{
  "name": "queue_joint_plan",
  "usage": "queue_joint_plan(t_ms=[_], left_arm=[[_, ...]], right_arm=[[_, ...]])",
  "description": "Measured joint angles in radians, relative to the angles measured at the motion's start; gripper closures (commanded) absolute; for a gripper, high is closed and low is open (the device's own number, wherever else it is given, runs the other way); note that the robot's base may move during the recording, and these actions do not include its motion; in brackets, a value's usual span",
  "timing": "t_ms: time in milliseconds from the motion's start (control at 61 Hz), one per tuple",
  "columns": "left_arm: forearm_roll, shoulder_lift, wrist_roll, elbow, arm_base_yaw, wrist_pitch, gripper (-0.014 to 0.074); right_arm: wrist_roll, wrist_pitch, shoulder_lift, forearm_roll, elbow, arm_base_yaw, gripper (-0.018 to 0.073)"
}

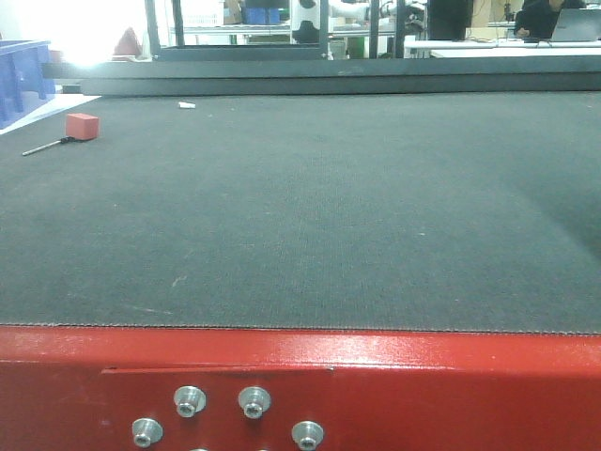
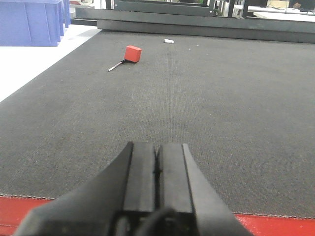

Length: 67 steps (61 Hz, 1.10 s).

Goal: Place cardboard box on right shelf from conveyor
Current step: 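Hold the box in the right gripper while driving to the steel shelf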

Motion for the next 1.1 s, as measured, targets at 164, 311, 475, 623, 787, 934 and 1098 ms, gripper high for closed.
queue_joint_plan(t_ms=[164, 311, 475, 623, 787, 934, 1098], left_arm=[[0.0, 0.0, 0.0, 0.0, 0.0, 0.0, 0.0712], [0.0, 0.0, 0.0, 0.0, 0.0, 0.0, 0.0713], [0.0, 0.0, 0.0, 0.0, 0.0, 0.0, 0.0713], [0.0, 0.0, 0.0, 0.0, 0.0, 0.0, 0.0713], [0.0, 0.0, 0.0, 0.0, 0.0, 0.0, 0.0713], [0.0, 0.0, 0.0, 0.0, 0.0, 0.0, 0.0713], [0.0, 0.0, 0.0, 0.0, 0.0, 0.0, 0.0713]], right_arm=[[0.0, 0.0, 0.0, 0.0, 0.0, 0.0, 0.0405], [0.0, 0.0, 0.0, 0.0, 0.0, 0.0, 0.0405], [0.0, 0.0, 0.0, 0.0, 0.0, 0.0, 0.0405], [0.0, 0.0, 0.0, 0.0, 0.0, 0.0, 0.0405], [0.0, 0.0, 0.0, 0.0, 0.0, 0.0, 0.0405], [0.0, 0.0, 0.0, 0.0, 0.0, 0.0, 0.0405], [0.0, -0.001, 0.0, 0.0, 0.0, 0.0, 0.0405]])
